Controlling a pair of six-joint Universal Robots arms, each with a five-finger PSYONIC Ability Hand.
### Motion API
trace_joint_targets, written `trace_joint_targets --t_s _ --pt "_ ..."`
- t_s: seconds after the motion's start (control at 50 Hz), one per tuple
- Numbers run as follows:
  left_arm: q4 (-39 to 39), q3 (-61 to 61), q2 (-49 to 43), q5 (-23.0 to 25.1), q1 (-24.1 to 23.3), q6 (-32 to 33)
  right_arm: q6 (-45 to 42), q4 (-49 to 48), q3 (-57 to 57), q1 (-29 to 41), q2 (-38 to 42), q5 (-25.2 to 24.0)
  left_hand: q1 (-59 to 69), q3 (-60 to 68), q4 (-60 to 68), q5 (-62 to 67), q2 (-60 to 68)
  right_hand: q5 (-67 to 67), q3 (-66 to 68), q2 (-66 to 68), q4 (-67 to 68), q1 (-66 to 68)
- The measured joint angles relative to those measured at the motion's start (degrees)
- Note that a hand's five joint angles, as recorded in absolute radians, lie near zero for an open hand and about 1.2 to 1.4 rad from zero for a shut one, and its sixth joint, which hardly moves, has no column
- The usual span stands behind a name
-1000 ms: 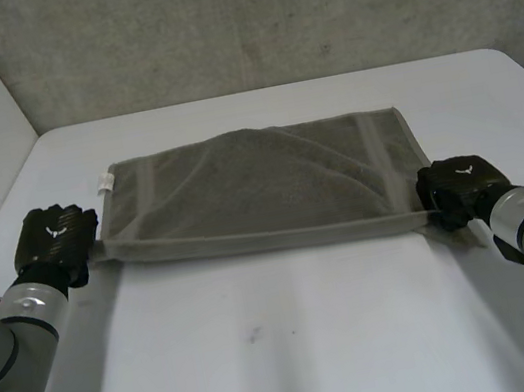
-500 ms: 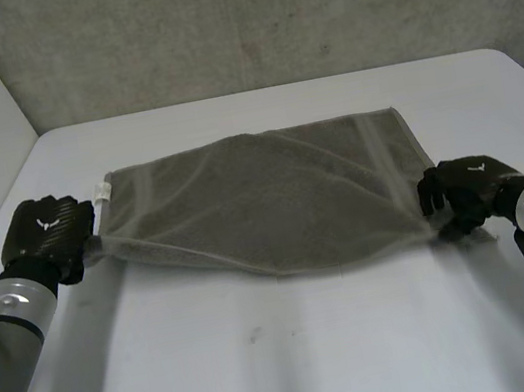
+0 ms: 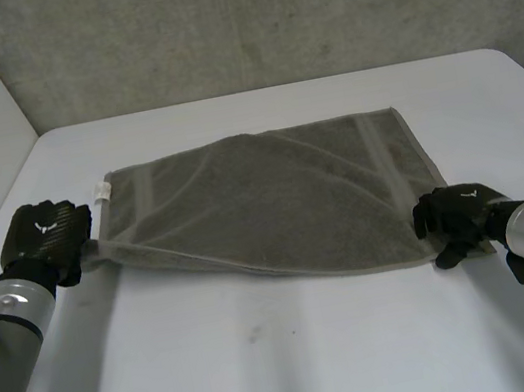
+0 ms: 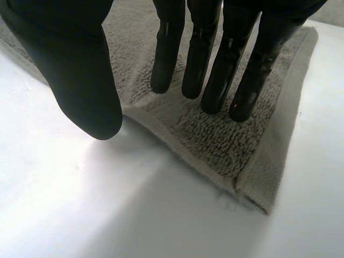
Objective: Fold the towel.
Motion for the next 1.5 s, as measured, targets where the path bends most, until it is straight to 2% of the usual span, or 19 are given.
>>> trace_joint_targets --t_s 0.32,0.58,0.86,1.14,1.34,1.5 --pt "0.17 0.48 -1.01 0.0 -0.04 0.03 -1.18 -5.65 -2.36 0.16 2.42 2.55 0.0 0.0 0.0 0.0 0.0 -0.03 0.0 0.0 0.03 0.0" --pt "0.38 1.27 -2.78 -0.07 -0.46 0.27 -1.93 -4.27 -9.76 0.51 4.86 6.45 0.0 0.0 0.0 0.01 0.0 0.01 0.09 0.0 0.11 0.0" --pt "0.41 1.29 -3.03 -0.18 -0.73 0.35 -2.81 6.38 -7.32 -0.55 2.04 4.55 0.0 0.0 0.0 0.0 0.0 -1.62 -1.21 -1.03 -1.2 -1.23" --pt "0.32 1.08 -3.0 -0.16 -0.83 0.34 -5.83 5.9 -3.66 -2.05 -0.09 1.92 0.0 0.0 0.0 0.0 0.0 -1.9 -1.55 -1.03 -1.48 -1.23" --pt "0.38 1.07 -3.27 -0.09 -0.96 0.35 -8.2 3.47 -4.45 -1.87 2.76 2.34 0.0 0.0 0.0 0.0 0.0 -1.67 -1.34 -0.97 -1.19 -1.19" --pt "0.41 1.27 -3.8 -0.09 -0.98 0.46 -7.41 1.0 -8.75 -1.32 5.98 3.35 0.0 0.0 0.0 0.01 0.0 2.3 4.77 1.21 5.1 -1.02"
